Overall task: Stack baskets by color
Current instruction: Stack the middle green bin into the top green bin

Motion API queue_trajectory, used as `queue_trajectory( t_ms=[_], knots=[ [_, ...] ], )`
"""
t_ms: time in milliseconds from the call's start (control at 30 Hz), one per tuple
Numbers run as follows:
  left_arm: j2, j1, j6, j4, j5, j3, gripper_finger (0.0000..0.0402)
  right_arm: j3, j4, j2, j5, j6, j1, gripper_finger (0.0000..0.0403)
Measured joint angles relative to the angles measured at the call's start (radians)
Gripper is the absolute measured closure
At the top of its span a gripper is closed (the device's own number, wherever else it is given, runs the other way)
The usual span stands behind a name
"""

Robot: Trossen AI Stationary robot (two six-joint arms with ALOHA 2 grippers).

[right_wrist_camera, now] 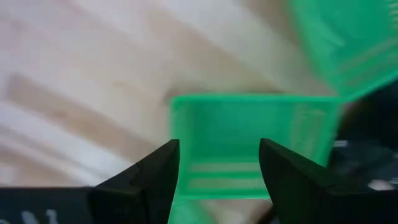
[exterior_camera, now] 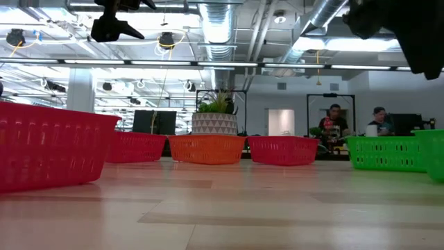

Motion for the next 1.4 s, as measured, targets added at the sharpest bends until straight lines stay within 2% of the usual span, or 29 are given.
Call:
queue_trajectory(
  t_ms=[167, 367, 633, 967, 1133, 1333, 1400],
  knots=[
    [0.000, 0.000, 0.002, 0.006, -0.023, 0.000, 0.0105, -0.088, 0.105, -0.001, -0.004, 0.029, 0.035, 0.0159],
    [0.000, 0.000, 0.000, 0.009, -0.023, 0.000, 0.0105, -0.204, 0.264, -0.006, -0.057, 0.052, 0.067, 0.0159],
    [0.000, 0.000, -0.014, 0.008, -0.023, 0.000, 0.0105, -0.216, 0.324, -0.002, -0.045, 0.050, 0.105, 0.0159],
    [0.000, 0.000, -0.014, 0.009, -0.024, 0.000, 0.0105, -0.217, 0.361, 0.125, -0.051, -0.009, 0.115, 0.0166],
    [0.000, 0.000, -0.016, 0.009, -0.025, 0.000, 0.0105, -0.217, 0.370, 0.166, -0.082, -0.010, 0.108, 0.0231],
    [0.000, 0.000, -0.017, 0.008, -0.025, 0.000, 0.0105, -0.217, 0.373, 0.138, -0.148, 0.024, 0.102, 0.0378],
    [0.000, 0.000, -0.018, 0.008, -0.025, 0.000, 0.0105, -0.210, 0.362, 0.117, -0.164, 0.031, 0.100, 0.0387]
  ],
)
